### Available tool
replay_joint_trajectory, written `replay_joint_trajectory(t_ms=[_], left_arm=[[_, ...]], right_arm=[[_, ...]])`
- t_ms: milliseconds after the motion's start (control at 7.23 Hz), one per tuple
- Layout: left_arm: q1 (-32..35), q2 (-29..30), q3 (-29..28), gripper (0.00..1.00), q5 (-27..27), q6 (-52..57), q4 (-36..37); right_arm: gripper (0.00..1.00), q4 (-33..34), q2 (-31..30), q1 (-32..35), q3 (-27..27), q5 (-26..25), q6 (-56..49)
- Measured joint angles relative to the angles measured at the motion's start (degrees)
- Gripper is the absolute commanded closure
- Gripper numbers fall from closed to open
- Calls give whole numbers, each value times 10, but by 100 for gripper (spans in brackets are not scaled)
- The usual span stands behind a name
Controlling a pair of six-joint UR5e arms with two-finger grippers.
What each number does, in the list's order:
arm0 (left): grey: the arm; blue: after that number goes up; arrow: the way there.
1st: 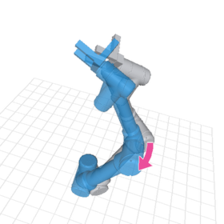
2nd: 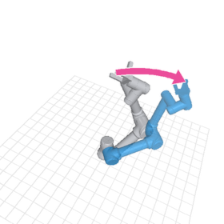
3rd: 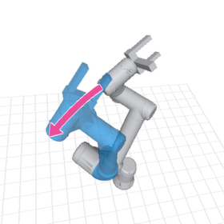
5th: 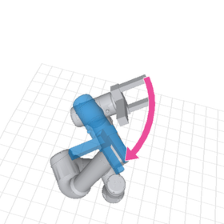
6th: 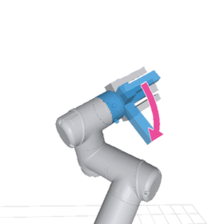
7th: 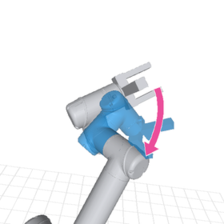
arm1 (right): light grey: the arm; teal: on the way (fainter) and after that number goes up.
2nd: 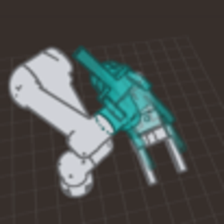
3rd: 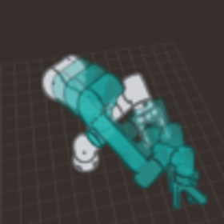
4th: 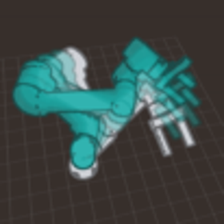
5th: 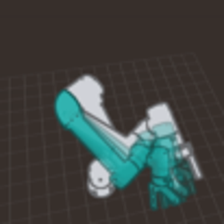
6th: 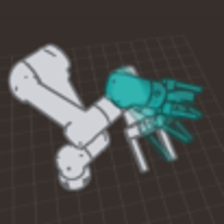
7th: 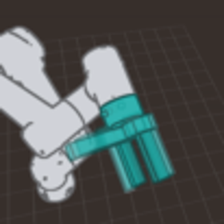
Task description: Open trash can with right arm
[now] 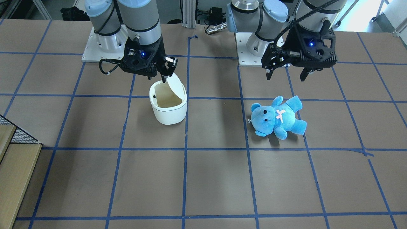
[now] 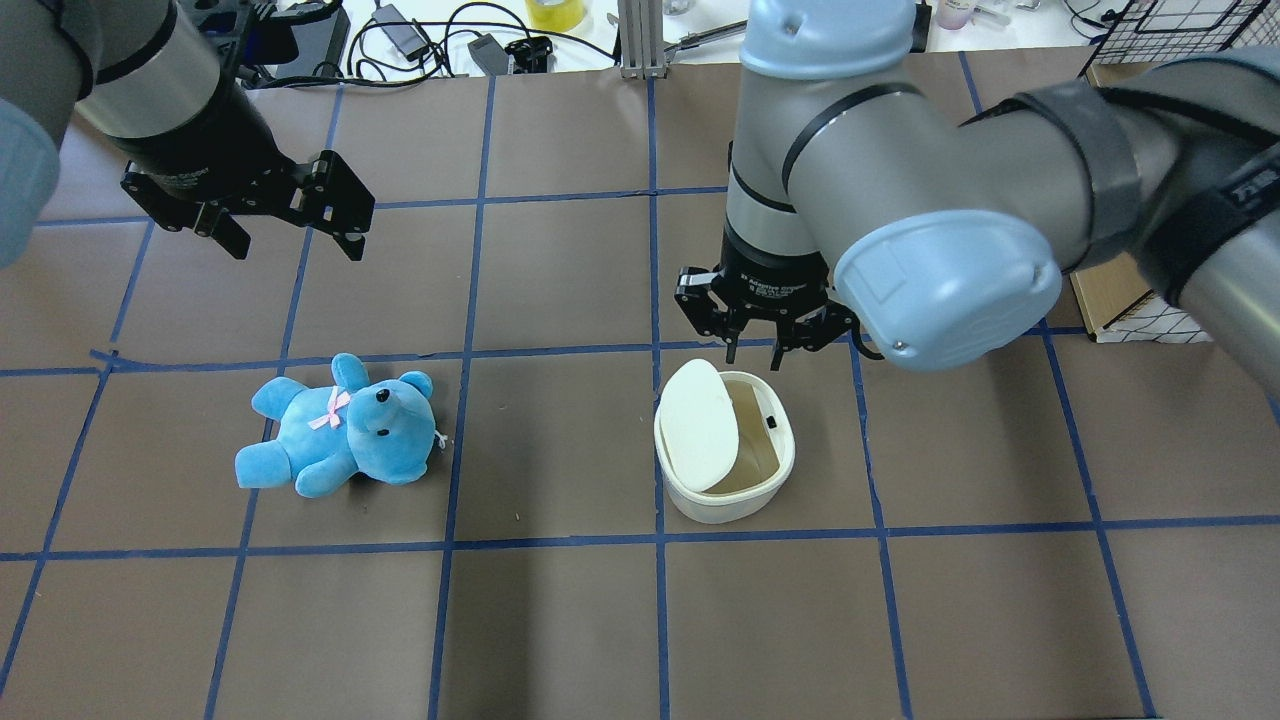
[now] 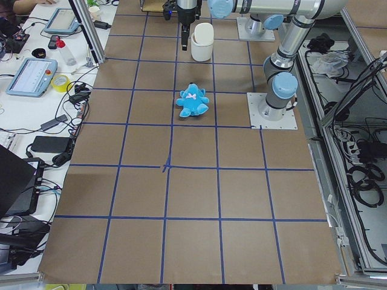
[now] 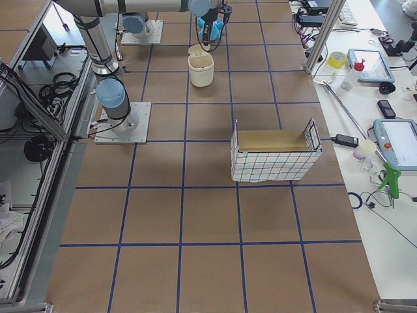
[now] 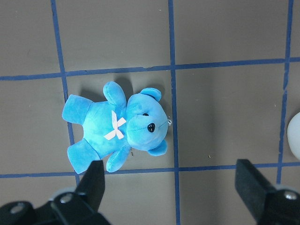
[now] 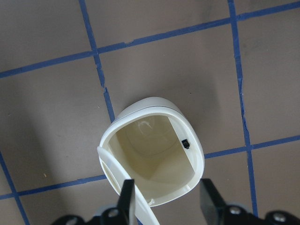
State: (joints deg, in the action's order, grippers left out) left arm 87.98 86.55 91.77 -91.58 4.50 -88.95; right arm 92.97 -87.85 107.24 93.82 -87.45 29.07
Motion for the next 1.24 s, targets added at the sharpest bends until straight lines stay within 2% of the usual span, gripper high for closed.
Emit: replay_joint_trajectory(t_ms=[415, 830, 1245], left_arm=[[0, 0, 0, 0, 0, 0, 0], [0, 0, 0, 0, 0, 0, 0], [0, 0, 0, 0, 0, 0, 0]], right_arm=[[0, -19, 2, -5, -32, -7, -35], [0, -20, 0, -70, -34, -13, -206], [0, -23, -1, -120, -41, -6, -296]])
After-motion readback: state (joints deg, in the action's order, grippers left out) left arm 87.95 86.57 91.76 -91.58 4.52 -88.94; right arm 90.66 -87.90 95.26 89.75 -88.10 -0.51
